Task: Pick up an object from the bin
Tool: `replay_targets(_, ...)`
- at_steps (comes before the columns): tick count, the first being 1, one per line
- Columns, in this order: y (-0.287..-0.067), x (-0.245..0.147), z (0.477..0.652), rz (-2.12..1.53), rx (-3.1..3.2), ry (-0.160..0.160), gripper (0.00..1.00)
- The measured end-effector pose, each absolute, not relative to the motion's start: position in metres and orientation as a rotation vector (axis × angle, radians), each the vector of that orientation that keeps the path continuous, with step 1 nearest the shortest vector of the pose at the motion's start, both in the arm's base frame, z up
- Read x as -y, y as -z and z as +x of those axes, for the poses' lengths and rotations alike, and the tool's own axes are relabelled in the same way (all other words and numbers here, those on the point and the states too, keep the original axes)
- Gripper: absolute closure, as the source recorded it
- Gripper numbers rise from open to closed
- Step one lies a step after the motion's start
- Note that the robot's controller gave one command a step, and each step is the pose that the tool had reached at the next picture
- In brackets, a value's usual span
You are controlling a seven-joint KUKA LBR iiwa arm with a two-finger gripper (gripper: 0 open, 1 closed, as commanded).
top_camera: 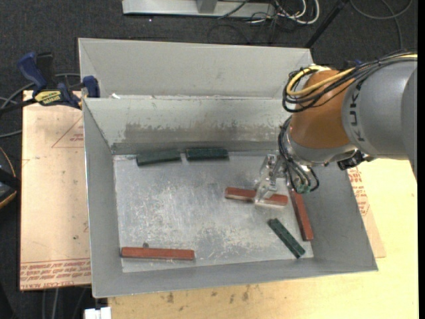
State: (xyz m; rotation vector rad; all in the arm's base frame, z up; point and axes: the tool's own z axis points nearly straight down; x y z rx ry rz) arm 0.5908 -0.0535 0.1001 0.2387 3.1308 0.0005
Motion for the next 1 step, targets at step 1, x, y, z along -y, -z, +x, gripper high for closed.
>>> replay_targets(1,-0.0956,0.0481,0.5825,0.083,-3.12,0.004,1.0)
